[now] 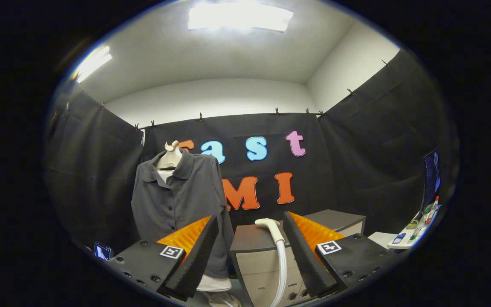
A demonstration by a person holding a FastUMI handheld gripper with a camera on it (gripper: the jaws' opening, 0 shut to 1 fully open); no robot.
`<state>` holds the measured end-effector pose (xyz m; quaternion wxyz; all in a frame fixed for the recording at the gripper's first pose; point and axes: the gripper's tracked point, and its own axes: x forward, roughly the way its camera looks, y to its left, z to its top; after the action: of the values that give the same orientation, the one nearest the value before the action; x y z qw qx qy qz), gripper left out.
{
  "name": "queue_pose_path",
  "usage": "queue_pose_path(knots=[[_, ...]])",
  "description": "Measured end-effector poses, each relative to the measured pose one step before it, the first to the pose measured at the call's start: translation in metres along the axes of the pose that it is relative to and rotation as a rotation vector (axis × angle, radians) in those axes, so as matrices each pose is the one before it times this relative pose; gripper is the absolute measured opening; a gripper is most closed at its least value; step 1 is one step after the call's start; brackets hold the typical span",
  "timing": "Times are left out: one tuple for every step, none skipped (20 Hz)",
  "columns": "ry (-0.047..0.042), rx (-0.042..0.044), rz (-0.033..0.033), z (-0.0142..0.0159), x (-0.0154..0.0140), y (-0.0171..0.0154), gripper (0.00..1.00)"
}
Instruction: Iron the clothes twice with a garment steamer, once on the left side and once on the right side.
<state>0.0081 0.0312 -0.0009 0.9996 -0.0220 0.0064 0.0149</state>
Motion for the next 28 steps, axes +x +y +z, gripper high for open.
queue_pose_path(knots=[[0.00358,0.00024,0.00791,-0.00089,0.00194,0.00532,0.98],[0.00354,-0.00092,0.00728,0.00076,0.00292,0.00731,0.98],[0.0013,-0.00188,0.00831,0.0006,0.00208,0.00806,0.98],[-0.00194,-0.00265,0.00939,0.00123,0.00541,0.00763,0.98],[0.00251,-0.00231,-0.00006,0.00024,0.00616,0.00607,0.98],[0.00317,-0.00481,-0.00527,-0.00056,0.0056,0.00444,0.98],[0.00123,-0.00921,-0.0016,-0.00047,0.00721,0.00589,0.98],[0.00456,-0.00918,0.0042,-0.00057,0.00836,0.00891,0.98],[0.01176,-0.00705,0.00651,-0.00258,0.0097,0.00678,0.98],[0.00942,-0.00395,0.00556,-0.00112,0.01098,0.00315,0.98],[-0.00022,0.00088,0.00142,0.00177,0.01486,-0.00041,0.98],[0.00234,0.00582,0.0033,0.00159,0.01545,-0.00406,0.98],[0.01023,0.00734,0.00654,-0.00093,0.01631,-0.00463,0.98],[0.01831,0.00624,0.0074,-0.00259,0.01833,-0.00825,0.98],[0.01174,0.00274,0.00878,-0.00179,0.01904,-0.01021,0.98],[0.01531,-0.00135,0.00823,-0.00194,0.01993,-0.01125,0.98],[0.01843,-0.00518,0.00715,-0.00456,0.01925,-0.01106,0.98],[0.01831,-0.01018,0.00087,-0.00487,0.01949,-0.01369,0.98],[0.01785,-0.01511,0.00653,-0.00633,0.01885,-0.0095,0.98],[0.02078,-0.01825,0.00215,-0.00822,0.01853,-0.00801,0.98],[0.02891,-0.01653,-0.00703,-0.01102,0.01864,-0.01055,0.99],[0.02844,-0.01812,-0.01626,-0.01157,0.01789,-0.0126,0.99],[0.03192,-0.01954,-0.0298,-0.01271,0.01648,-0.01476,0.99],[0.04029,-0.00655,-0.02843,-0.01385,0.01968,-0.01103,0.98],[0.04739,0.00923,-0.01296,-0.01558,0.01679,-0.00992,0.98],[0.05073,0.01905,-0.00276,-0.01718,0.01859,-0.00558,0.98],[0.06003,0.0279,0.00467,-0.01652,0.01592,-0.00392,0.97],[0.06069,0.02665,0.01081,-0.01549,0.01531,-0.00163,0.97]])
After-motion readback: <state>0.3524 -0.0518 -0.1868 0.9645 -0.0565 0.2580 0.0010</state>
